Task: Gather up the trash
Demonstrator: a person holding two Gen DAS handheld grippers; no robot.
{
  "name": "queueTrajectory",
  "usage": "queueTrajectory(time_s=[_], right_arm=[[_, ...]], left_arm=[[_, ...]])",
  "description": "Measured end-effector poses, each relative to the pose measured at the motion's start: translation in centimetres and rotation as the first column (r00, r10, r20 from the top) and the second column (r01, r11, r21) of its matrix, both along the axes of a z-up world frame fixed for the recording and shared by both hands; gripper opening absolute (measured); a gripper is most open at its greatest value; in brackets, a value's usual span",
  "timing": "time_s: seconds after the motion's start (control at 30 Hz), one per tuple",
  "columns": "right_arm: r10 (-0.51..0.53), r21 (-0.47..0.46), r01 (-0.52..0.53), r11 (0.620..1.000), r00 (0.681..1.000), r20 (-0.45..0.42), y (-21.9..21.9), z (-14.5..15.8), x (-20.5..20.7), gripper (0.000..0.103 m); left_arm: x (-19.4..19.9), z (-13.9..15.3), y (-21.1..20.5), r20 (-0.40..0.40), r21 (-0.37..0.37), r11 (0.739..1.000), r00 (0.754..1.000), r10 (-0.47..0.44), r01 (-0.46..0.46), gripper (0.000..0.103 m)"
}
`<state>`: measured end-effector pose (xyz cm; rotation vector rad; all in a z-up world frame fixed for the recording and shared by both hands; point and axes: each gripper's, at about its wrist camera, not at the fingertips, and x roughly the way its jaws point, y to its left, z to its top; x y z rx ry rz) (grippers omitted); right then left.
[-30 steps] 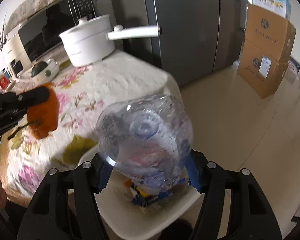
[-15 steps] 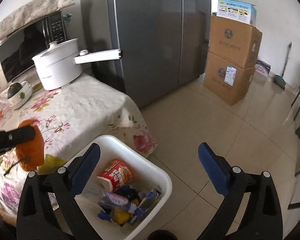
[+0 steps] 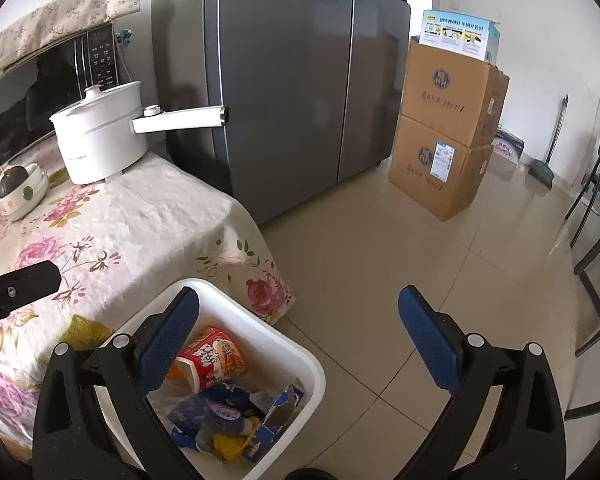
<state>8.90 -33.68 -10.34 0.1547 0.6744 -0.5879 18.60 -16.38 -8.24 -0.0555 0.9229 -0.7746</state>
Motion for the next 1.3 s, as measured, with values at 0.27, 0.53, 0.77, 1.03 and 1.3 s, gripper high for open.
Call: queueTrajectory(time_s=[0.27,0.53,0.77,1.03,1.3], right_arm=[[-0.016,-0.022,0.017,1.0,0.999,0.048,0.6,0.8,0.0,0.096],[-0.042,-0.041,0.047,0.998,0.991,0.126,1.2,2.1,-0.5,0.096],[-0.05,-0.059,0.062,0.996,0.984,0.173,1.9,2.7,-0.8,0.096],[-0.008,-0.251,0.055,0.966,0.983,0.182,5.2,3.0,-1.0,0.096],[-0.019,-0.25,0.063,0.966,0.984,0.175,5.5,3.3,-1.2,0.096]], left_arm=[[-0.1,0.8,0.6,0.118,0.056,0.996,0.991,0.062,-0.069,0.057],[-1.2,2.7,2.3,0.366,0.087,0.97,0.913,0.182,-0.229,0.088],[-2.7,4.4,3.0,0.532,0.057,0.946,0.812,0.242,-0.319,0.096],[-3.1,3.1,3.1,0.508,0.13,0.91,0.814,0.28,-0.394,0.096],[-3.6,2.1,3.7,0.451,0.152,0.898,0.838,0.308,-0.412,0.096]])
